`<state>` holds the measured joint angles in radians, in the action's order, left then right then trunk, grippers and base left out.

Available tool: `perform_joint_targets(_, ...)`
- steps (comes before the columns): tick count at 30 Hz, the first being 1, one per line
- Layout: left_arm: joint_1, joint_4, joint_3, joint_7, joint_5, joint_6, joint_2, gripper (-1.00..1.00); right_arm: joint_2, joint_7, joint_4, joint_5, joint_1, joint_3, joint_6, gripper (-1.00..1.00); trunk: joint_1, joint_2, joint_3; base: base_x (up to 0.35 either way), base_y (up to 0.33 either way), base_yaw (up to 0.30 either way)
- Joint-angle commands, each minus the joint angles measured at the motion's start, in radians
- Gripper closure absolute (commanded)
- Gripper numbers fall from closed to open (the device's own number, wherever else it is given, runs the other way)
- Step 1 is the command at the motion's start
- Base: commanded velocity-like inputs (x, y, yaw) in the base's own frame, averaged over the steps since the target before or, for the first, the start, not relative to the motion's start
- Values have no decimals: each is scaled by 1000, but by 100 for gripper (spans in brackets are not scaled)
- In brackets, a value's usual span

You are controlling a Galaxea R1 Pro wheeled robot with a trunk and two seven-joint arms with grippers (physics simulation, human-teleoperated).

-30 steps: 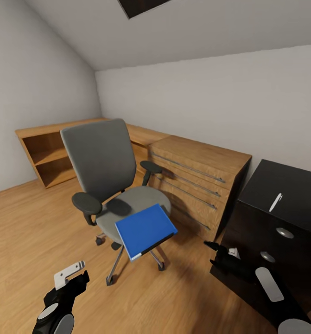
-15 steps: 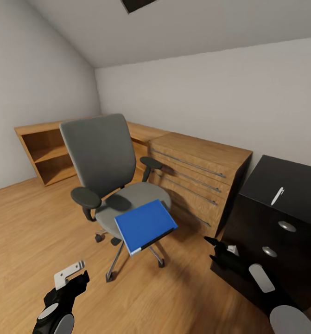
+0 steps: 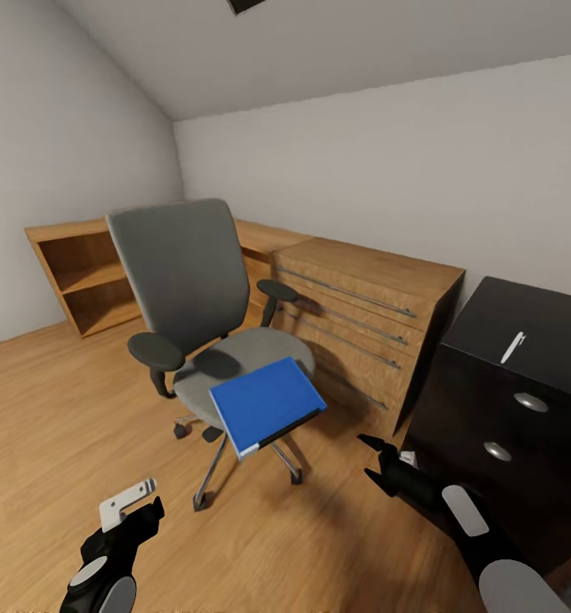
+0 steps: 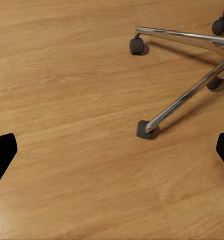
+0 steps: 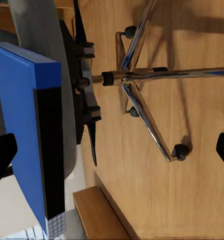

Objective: In the bedroom, organize the workspace by keeping the computer under the desk, ensuring the monitor is on the desk, placing the keyboard on the desk next to the monitor, placing the mouse on the desk next to the keyboard, moving the folder from the swivel chair onto the desk next to the mouse, stacking the notebook on top of the folder with the pen on top of the notebook, and positioning the swivel chair next to the desk.

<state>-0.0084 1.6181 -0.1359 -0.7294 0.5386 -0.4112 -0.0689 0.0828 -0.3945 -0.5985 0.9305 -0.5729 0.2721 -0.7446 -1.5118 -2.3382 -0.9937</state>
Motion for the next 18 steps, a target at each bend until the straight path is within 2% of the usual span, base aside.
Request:
perform_joint_targets(1, -1, 1, -2, -8, 6, -3, -1, -100, -1, -3, 0, 3, -1, 5, -14, -100, -4, -8, -4, 0, 0, 0)
perform_joint_targets(9, -1, 2, -2, -8, 6, -3, 0, -100, -1, -4, 0, 78, -1, 6, -37, -100, -34, -64, -29, 0, 0, 0)
perform_joint_targets(16, -1, 2, -3, -8, 6, -3, 0, -100, -4, -5, 0, 102, -1, 5, -41, -100, -61, -113, -51, 0, 0, 0)
perform_joint_targets(18, -1, 1, -6, -9, 5, -3, 0, -100, -14, -6, -2, 107, -1, 3, -44, -100, -61, -113, -51, 0, 0, 0)
